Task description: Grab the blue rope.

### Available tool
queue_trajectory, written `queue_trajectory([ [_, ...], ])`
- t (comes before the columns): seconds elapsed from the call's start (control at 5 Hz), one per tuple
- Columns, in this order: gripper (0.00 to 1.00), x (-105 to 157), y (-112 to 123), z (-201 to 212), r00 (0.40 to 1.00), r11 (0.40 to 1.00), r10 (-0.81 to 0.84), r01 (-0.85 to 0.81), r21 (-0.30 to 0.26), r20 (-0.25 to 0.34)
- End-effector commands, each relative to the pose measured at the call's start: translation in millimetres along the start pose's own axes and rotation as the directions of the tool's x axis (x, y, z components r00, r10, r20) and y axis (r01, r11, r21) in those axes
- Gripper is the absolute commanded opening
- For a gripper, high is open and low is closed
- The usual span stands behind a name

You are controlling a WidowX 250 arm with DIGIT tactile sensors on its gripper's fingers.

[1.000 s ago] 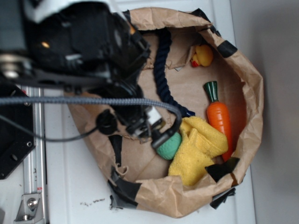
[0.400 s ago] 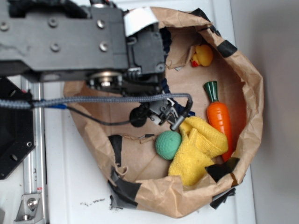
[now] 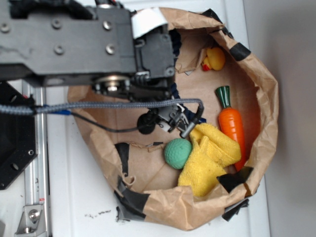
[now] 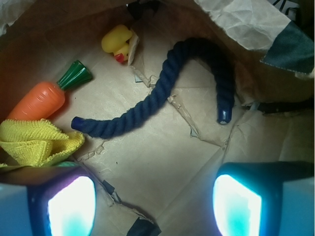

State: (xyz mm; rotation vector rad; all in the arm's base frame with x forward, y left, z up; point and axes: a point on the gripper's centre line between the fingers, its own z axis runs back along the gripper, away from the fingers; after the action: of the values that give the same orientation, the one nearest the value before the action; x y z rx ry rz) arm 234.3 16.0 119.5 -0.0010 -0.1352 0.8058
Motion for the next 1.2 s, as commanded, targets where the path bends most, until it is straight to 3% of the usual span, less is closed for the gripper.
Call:
queue_trajectory([
  [0.0, 1.0, 44, 9, -47, 0.918, 0.93, 0.363, -0.367, -0.004, 0.161],
  [0.2, 1.0, 50, 22, -71, 0.908, 0.923, 0.381, -0.386, -0.003, 0.174],
  [0.4, 1.0, 57, 20, -89, 0.928, 0.94, 0.34, -0.341, -0.017, 0.153],
  [0.6, 1.0, 54, 0, -89, 0.951, 0.962, 0.274, -0.273, -0.024, 0.145],
  [0.8, 0.0, 43, -10, -84, 0.96, 0.969, 0.246, -0.243, -0.033, 0.137],
  [1.0, 0.0, 34, -12, -86, 0.968, 0.975, 0.222, -0.22, -0.033, 0.115],
])
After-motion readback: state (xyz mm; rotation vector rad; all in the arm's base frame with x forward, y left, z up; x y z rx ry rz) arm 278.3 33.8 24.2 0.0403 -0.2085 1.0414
